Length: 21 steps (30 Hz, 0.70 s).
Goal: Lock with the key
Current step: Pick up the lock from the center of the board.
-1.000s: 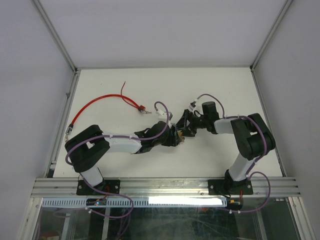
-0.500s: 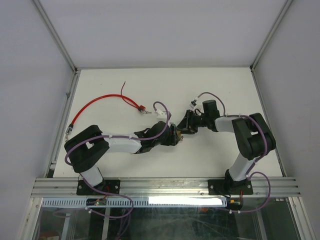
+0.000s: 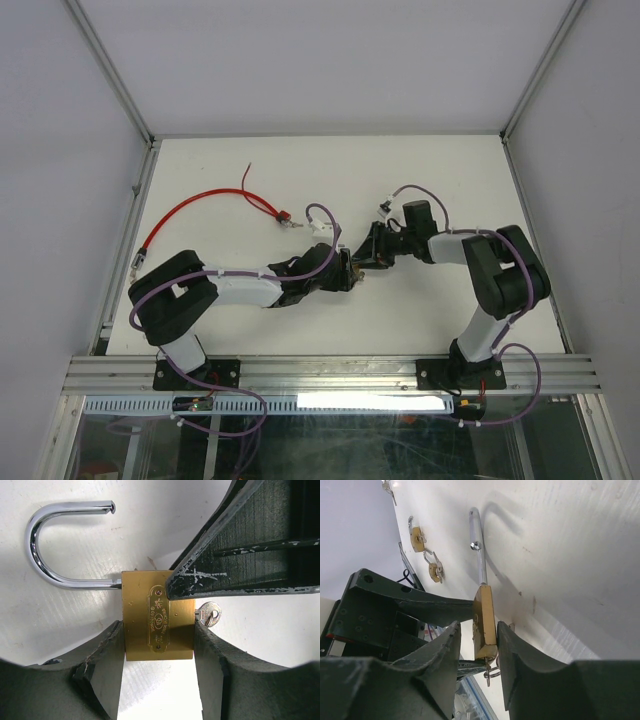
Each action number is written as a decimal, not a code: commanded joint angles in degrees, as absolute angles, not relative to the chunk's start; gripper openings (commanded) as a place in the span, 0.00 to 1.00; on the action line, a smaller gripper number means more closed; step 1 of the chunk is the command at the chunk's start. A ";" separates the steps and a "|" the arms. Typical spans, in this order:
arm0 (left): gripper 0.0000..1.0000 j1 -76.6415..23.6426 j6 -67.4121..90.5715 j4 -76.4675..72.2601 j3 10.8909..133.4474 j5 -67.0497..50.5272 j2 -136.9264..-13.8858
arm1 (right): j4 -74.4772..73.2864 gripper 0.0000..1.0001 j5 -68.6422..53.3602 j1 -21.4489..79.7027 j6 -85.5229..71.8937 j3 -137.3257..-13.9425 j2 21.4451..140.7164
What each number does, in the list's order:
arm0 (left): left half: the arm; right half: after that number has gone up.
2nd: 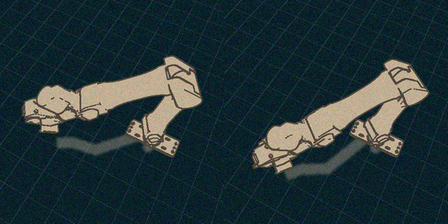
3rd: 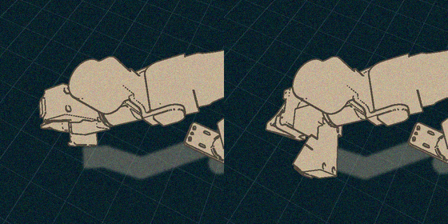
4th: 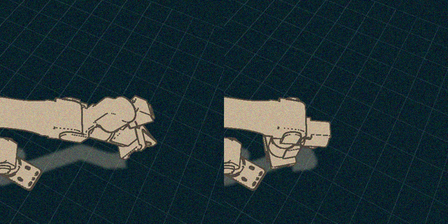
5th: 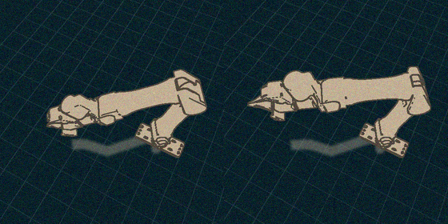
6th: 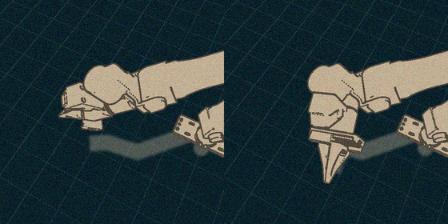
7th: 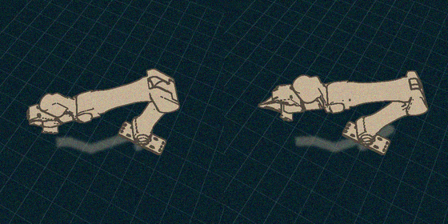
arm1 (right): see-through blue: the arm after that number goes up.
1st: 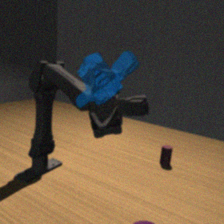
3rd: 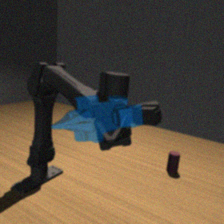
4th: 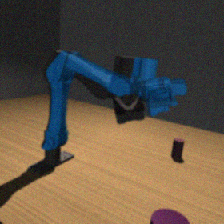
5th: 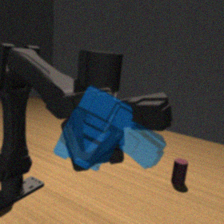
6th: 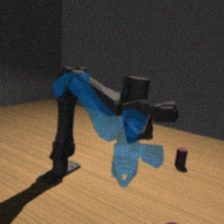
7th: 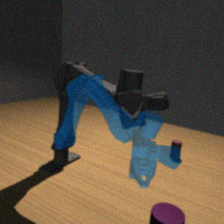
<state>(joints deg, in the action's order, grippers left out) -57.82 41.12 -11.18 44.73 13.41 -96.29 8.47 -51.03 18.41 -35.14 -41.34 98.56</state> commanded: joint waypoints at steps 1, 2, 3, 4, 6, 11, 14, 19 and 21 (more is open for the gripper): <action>0.07 -58.36 41.00 -15.24 45.94 15.61 -92.99 | 7.45 0.36 -53.29 19.40 -34.73 -44.19 98.70; 0.07 -58.36 40.96 -15.10 45.97 15.83 -93.03 | 7.32 0.36 -53.23 19.54 -34.61 -44.25 98.70; 0.07 -58.36 40.90 -14.91 46.09 15.96 -93.07 | 6.99 0.36 -53.07 19.66 -34.41 -44.34 98.75; 0.07 -58.36 40.83 -14.80 46.21 16.07 -93.12 | 6.54 0.37 -52.82 19.83 -34.11 -44.47 98.78; 0.07 -58.36 40.74 -14.77 46.37 16.25 -93.08 | 5.66 0.39 -52.49 20.23 -33.50 -44.85 99.02; 0.07 -58.36 40.52 -14.71 46.56 16.44 -93.03 | 4.56 0.39 -52.59 21.13 -32.66 -45.41 99.70; 0.08 -58.36 40.43 -14.74 46.61 16.61 -92.91 | 3.96 0.37 -52.74 21.62 -32.09 -45.84 99.86; 0.09 -58.36 40.43 -14.67 46.49 16.79 -92.73 | 3.74 0.22 -53.73 21.81 -31.35 -46.29 99.69; 0.14 -58.36 40.36 -14.88 46.35 16.67 -92.52 | 3.63 0.13 -54.06 21.87 -30.93 -46.60 99.46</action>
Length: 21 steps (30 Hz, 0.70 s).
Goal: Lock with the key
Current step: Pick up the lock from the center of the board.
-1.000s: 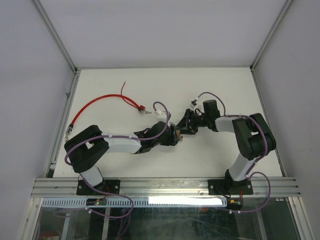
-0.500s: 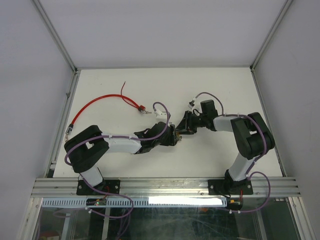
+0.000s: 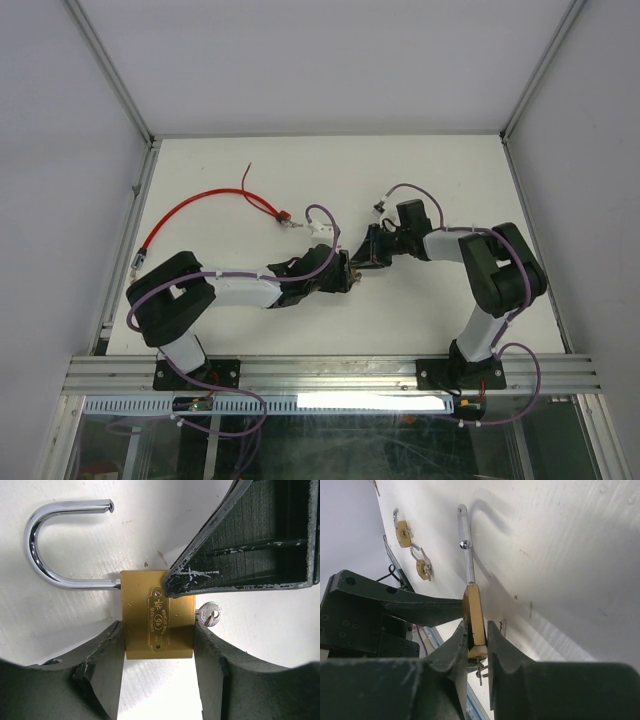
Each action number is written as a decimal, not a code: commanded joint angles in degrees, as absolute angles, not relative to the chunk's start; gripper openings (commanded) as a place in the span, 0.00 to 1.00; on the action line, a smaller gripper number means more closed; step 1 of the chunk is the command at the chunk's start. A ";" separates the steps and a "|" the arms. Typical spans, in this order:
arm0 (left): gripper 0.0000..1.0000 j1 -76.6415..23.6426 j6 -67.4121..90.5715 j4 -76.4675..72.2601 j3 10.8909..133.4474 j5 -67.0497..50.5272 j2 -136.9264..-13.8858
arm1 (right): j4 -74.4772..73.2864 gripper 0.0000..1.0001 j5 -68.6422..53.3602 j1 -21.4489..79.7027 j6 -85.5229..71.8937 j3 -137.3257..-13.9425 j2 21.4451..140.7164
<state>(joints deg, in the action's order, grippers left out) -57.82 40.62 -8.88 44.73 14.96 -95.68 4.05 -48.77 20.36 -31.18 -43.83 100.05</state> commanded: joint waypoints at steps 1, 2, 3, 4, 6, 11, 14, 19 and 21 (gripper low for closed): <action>0.17 -58.36 40.36 -15.30 46.06 16.35 -92.28 | 3.49 0.09 -54.33 21.81 -30.67 -46.81 99.30; 0.21 -58.36 40.26 -15.81 45.62 16.04 -91.98 | 3.44 0.06 -54.61 21.74 -30.38 -46.89 99.09; 0.25 -58.36 40.21 -16.34 45.19 15.66 -91.65 | 3.47 0.04 -54.74 21.65 -30.22 -46.97 98.89; 0.28 -58.36 40.20 -16.77 44.68 15.32 -91.28 | 3.51 0.02 -54.92 21.57 -30.16 -47.00 98.68; 0.37 -58.36 40.06 -17.76 43.74 14.43 -90.56 | 3.77 0.00 -55.46 21.10 -30.08 -47.07 98.30; 0.53 -58.36 39.00 -20.84 40.90 10.69 -88.63 | 4.48 0.00 -56.74 19.56 -30.27 -46.95 97.25; 0.56 -58.36 38.39 -23.52 38.97 8.99 -87.27 | 5.11 0.00 -57.45 18.92 -30.36 -46.84 96.71; 0.65 -58.36 37.13 -27.29 35.87 6.21 -84.06 | 5.35 0.00 -58.11 17.69 -29.96 -46.84 96.25; 0.68 -58.36 36.69 -28.60 34.64 5.32 -82.62 | 5.37 0.00 -58.42 17.33 -29.80 -46.85 96.13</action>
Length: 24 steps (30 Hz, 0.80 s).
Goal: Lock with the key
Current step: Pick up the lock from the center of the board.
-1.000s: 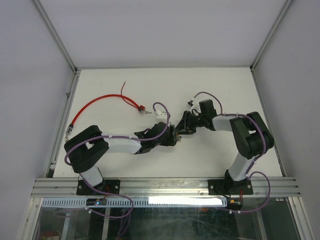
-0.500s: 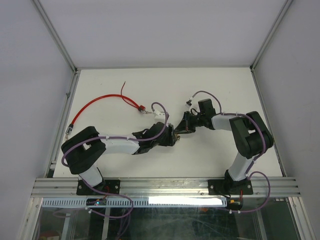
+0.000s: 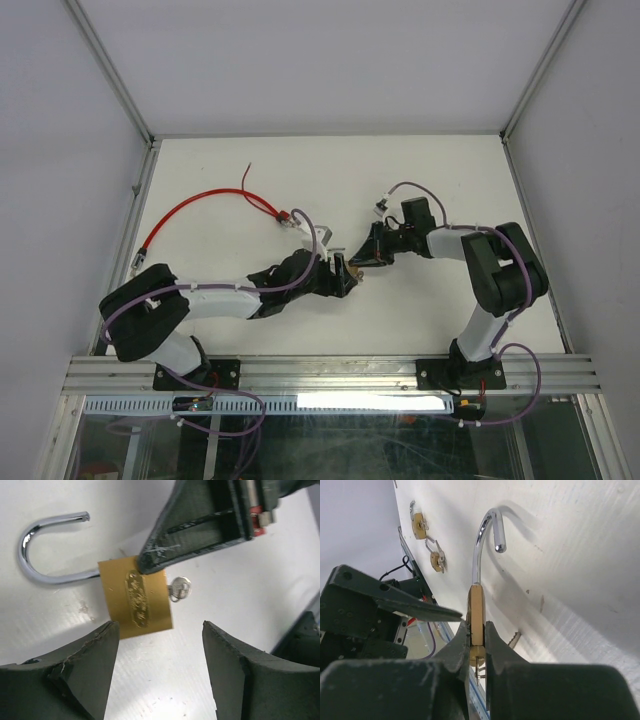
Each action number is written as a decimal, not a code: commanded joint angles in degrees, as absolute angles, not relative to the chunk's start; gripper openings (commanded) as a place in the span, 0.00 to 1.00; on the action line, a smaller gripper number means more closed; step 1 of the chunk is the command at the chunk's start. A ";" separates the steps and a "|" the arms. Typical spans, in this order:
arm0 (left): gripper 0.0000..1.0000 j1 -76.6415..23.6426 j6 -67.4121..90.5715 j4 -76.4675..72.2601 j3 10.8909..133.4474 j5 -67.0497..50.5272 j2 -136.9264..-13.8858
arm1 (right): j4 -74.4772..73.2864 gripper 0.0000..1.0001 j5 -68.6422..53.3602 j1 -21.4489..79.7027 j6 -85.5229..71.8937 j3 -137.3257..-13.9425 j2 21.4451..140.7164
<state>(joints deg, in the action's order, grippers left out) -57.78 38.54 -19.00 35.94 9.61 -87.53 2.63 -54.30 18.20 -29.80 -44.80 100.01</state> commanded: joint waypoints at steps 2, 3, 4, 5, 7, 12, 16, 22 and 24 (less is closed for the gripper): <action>0.69 -58.36 36.16 -29.79 33.36 4.81 -80.89 | 5.37 0.00 -58.57 17.08 -29.59 -46.85 95.99; 0.69 -58.36 36.07 -30.48 32.78 4.68 -79.84 | 5.41 0.00 -58.73 16.97 -29.49 -46.91 95.90; 0.69 -58.36 35.83 -31.00 32.11 4.59 -79.22 | 5.43 0.00 -58.83 16.84 -29.44 -46.93 95.85; 0.69 -58.36 35.53 -31.43 31.44 4.51 -78.38 | 5.37 0.00 -58.92 16.83 -29.31 -46.94 95.81; 0.69 -58.36 35.08 -32.38 30.09 4.48 -76.90 | 5.30 0.00 -59.10 16.52 -29.06 -47.02 95.64; 0.69 -58.36 33.38 -34.54 26.24 5.32 -72.09 | 4.76 0.00 -59.24 16.31 -27.78 -47.25 95.36; 0.69 -58.36 31.86 -33.39 24.55 7.73 -68.39 | 3.58 0.00 -59.07 16.22 -26.31 -47.69 95.13; 0.68 -57.97 31.67 -30.85 21.99 11.96 -63.18 | 2.36 0.00 -59.27 16.10 -24.62 -48.29 94.44; 0.68 -57.52 32.05 -30.96 20.96 12.29 -61.76 | 2.22 0.00 -59.53 16.08 -24.26 -48.31 94.32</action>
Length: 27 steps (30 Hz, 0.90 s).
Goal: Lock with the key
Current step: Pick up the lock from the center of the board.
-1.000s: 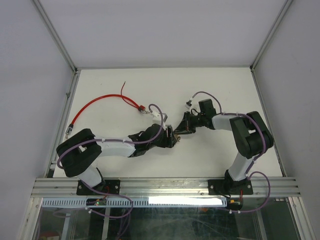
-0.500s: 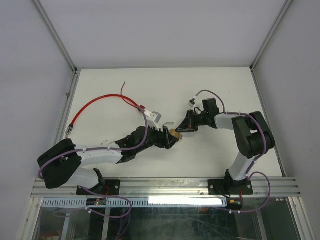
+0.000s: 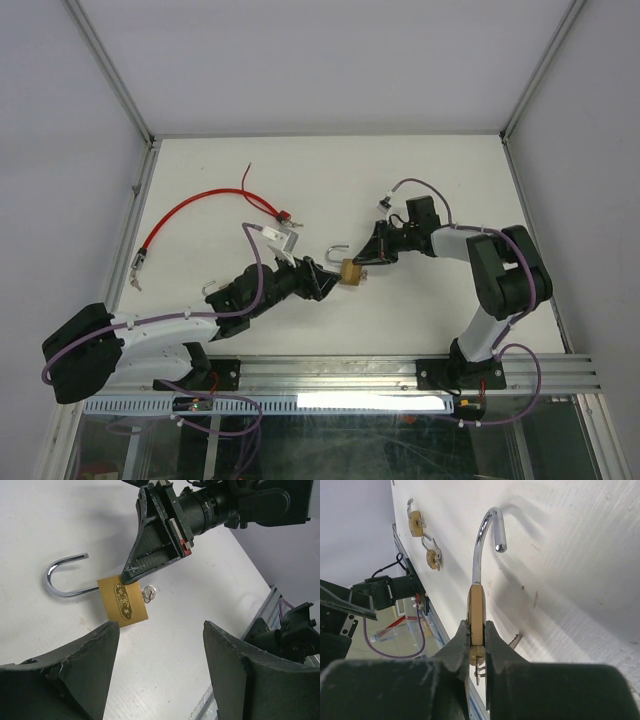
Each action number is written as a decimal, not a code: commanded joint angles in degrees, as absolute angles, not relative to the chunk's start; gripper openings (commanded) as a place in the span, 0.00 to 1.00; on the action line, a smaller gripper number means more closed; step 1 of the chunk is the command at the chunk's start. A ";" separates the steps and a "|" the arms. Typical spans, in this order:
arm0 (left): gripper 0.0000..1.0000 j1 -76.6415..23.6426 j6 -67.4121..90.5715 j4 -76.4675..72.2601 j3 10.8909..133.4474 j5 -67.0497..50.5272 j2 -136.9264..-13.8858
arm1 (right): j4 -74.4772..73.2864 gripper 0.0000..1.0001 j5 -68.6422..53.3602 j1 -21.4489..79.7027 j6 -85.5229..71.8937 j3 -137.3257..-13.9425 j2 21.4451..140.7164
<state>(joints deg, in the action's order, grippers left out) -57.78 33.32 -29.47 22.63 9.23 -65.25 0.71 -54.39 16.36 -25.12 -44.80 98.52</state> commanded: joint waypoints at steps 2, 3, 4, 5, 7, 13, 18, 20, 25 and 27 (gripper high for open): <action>0.68 -56.77 33.03 -31.44 19.91 12.10 -60.52 | 1.95 0.00 -59.71 16.09 -23.89 -48.50 94.14; 0.69 -56.14 33.87 -31.95 19.32 11.44 -60.01 | 1.86 0.00 -59.82 16.08 -23.78 -48.58 94.06; 0.69 -54.99 35.31 -33.19 18.38 10.04 -59.54 | 1.73 0.00 -59.99 16.13 -23.62 -48.59 94.04; 0.70 -53.03 37.24 -35.50 16.65 7.19 -59.17 | 1.62 0.00 -60.15 16.10 -23.46 -48.65 93.82; 0.70 -47.69 42.41 -44.44 12.74 -0.70 -59.28 | 1.57 0.00 -60.44 16.14 -23.37 -48.71 93.48; 0.74 -38.16 51.56 -60.75 5.38 -11.45 -62.73 | 1.62 0.00 -61.36 16.05 -23.14 -48.75 92.92; 0.82 -37.41 51.59 -60.40 5.80 -11.60 -64.42 | 1.66 0.00 -62.17 16.00 -23.20 -48.82 92.76; 0.86 -37.12 51.59 -60.70 5.85 -11.04 -64.73 | 1.59 0.00 -62.42 16.00 -23.27 -48.90 92.65; 0.91 -36.14 55.15 -61.49 5.64 -10.45 -65.64 | 1.76 0.00 -63.16 15.96 -23.43 -48.93 92.16; 0.89 -35.76 56.56 -62.33 5.48 -10.40 -66.55 | 2.04 0.00 -63.47 15.94 -23.67 -48.84 91.96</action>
<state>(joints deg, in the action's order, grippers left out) -36.69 53.23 -56.80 5.41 -9.41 -65.45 -0.54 -57.17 16.29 -22.76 -45.69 96.47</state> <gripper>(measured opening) 0.904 0.079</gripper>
